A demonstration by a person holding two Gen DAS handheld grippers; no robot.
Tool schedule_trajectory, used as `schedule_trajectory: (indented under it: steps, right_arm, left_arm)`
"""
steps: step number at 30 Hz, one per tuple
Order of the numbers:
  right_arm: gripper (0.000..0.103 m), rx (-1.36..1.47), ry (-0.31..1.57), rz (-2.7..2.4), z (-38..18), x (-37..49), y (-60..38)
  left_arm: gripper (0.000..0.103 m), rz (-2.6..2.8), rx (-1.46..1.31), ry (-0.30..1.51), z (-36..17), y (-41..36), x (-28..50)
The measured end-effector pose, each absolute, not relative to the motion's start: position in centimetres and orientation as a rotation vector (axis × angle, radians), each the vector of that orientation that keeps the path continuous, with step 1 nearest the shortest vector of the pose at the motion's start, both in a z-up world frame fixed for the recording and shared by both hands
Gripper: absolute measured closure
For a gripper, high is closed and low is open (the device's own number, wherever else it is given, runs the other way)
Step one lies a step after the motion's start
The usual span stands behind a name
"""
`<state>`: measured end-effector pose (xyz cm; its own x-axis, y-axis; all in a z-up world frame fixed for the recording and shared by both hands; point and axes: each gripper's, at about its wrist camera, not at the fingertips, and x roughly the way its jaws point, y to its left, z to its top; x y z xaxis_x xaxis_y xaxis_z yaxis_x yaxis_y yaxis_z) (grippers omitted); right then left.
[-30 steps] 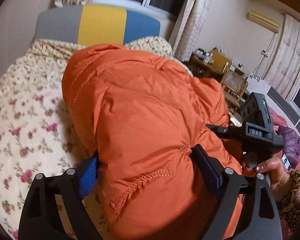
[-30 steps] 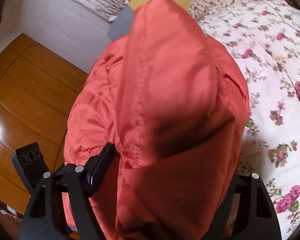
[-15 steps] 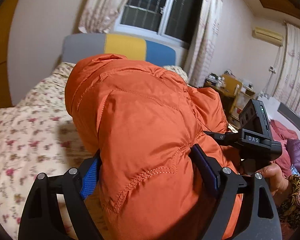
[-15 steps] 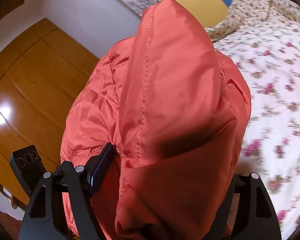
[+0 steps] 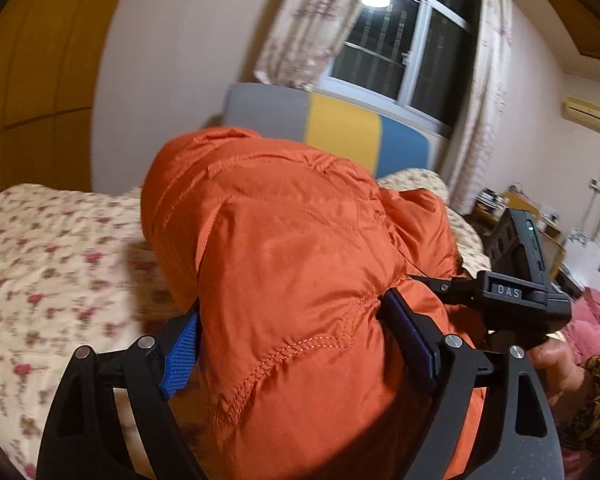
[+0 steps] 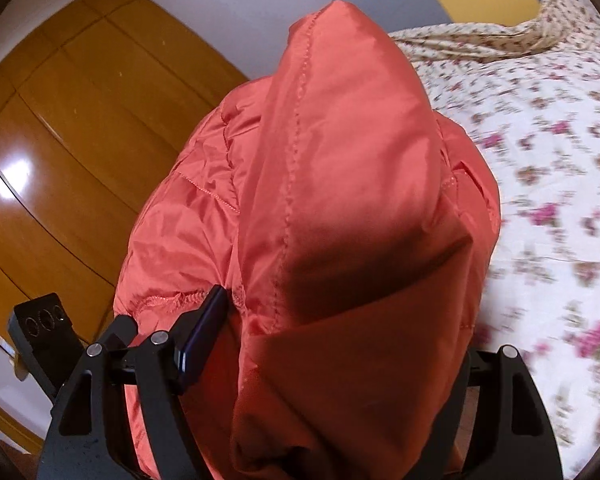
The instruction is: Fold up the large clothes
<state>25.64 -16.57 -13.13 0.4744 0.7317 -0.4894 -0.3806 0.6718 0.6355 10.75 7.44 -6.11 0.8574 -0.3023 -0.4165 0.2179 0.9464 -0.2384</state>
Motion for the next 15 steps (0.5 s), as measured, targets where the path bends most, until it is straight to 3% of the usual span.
schedule_trajectory:
  steps: [4, 8, 15]
  right_arm:
    - [0.025, 0.385, 0.834, 0.687, -14.8, 26.5, -11.6]
    - [0.013, 0.333, 0.848, 0.627, -17.1, 27.6, -10.0]
    - [0.011, 0.316, 0.858, 0.573, -16.3, 26.1, -10.1]
  left_arm:
    - [0.019, -0.185, -0.185, 0.496, -8.3, 10.8, 11.5]
    - [0.01, -0.126, -0.223, 0.526, -11.2, 12.8, 11.5]
    - [0.009, -0.066, -0.344, 0.567, -12.1, 12.6, 10.3]
